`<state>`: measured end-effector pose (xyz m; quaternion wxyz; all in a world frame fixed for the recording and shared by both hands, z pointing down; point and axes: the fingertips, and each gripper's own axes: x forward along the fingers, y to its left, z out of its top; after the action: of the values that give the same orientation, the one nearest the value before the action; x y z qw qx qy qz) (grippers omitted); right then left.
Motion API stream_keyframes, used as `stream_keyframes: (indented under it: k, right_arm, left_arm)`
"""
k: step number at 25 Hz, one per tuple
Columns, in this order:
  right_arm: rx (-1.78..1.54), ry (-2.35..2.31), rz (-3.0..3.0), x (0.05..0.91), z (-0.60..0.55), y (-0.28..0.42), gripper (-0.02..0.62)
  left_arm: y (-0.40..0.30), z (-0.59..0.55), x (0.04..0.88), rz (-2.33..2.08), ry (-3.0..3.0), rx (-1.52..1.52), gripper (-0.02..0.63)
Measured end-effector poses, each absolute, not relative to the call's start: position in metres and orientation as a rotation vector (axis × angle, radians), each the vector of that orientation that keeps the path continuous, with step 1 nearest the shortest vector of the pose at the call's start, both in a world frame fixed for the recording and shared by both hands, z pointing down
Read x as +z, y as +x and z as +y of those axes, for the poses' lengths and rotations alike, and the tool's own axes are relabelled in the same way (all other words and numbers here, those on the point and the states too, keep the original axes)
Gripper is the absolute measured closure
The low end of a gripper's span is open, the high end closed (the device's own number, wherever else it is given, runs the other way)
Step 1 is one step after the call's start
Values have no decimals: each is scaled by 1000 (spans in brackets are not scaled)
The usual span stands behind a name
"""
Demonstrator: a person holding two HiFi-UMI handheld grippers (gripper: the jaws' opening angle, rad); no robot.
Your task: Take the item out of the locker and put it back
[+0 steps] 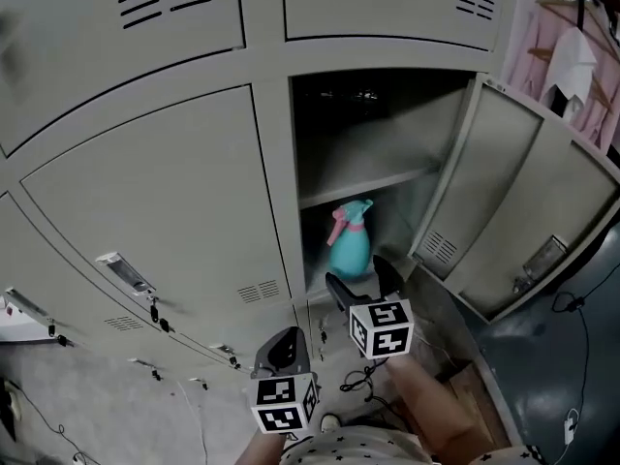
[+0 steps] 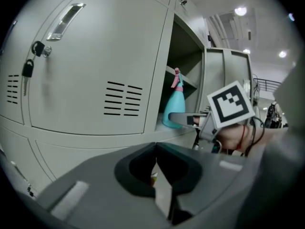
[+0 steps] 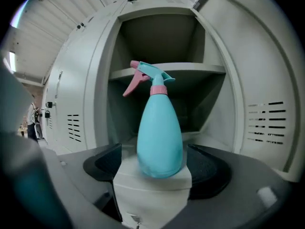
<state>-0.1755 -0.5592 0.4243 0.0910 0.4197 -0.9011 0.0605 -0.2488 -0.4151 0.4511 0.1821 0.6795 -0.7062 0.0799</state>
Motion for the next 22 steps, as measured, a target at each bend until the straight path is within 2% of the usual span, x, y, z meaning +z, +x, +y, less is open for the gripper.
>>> stream_keyframes:
  k: [8,11,12,22]
  right_arm:
    - [209,1238,-2614,434,-606,-192,140]
    - [161,1286,-2585,435,-608,-190,146]
    - [149,1296,-2586,435,-609,-189,170]
    - [156,1259,-2618,433,-594,-185,175]
  left_arm:
    - [-247,-440,461,-1982,1885,244,598]
    - [-247,-443,465,-1981,1879,250,598]
    - [-247,-444,466,-1979,1877,253,598]
    - [-242,-438,467,-1971,1887,261,598]
